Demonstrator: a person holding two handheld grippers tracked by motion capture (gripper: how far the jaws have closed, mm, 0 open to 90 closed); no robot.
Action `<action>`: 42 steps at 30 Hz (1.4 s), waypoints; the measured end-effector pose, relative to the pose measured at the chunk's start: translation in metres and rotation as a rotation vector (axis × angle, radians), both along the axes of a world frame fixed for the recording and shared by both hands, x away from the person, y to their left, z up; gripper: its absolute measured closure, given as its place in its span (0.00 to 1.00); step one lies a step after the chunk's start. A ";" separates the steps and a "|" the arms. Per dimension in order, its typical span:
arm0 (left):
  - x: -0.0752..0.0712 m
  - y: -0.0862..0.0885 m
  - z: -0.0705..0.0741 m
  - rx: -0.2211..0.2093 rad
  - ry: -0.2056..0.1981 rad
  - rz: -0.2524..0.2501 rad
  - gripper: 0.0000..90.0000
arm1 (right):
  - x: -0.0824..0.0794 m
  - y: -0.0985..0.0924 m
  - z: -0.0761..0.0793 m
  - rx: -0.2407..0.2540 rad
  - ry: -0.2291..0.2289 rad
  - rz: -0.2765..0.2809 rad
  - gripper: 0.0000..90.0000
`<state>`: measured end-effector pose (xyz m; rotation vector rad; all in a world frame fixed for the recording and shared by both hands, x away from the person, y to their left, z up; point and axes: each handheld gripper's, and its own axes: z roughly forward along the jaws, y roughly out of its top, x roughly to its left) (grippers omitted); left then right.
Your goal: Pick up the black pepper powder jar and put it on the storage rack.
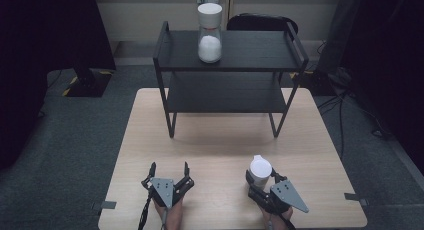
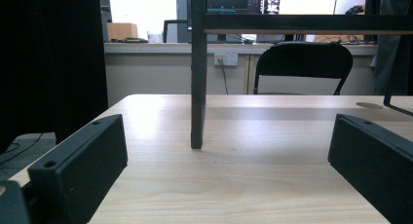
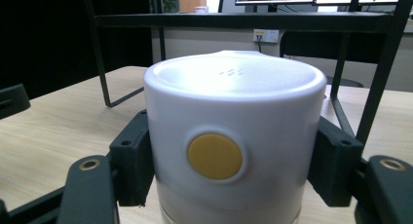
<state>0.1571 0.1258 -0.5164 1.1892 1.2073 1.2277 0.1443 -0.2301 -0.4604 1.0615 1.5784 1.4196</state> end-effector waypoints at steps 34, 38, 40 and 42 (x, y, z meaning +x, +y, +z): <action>0.000 -0.001 0.000 0.001 0.000 0.003 0.00 | 0.048 -0.057 0.090 0.024 -0.043 0.224 0.34; 0.000 -0.001 0.000 0.000 0.000 0.003 0.00 | 0.061 -0.063 0.104 0.033 -0.043 0.243 0.34; 0.000 -0.001 0.000 0.001 0.000 0.003 0.00 | 0.068 -0.066 0.112 0.042 -0.048 0.254 0.34; 0.000 -0.001 0.000 0.001 0.000 0.003 0.00 | 0.075 -0.068 0.120 0.049 -0.051 0.259 0.34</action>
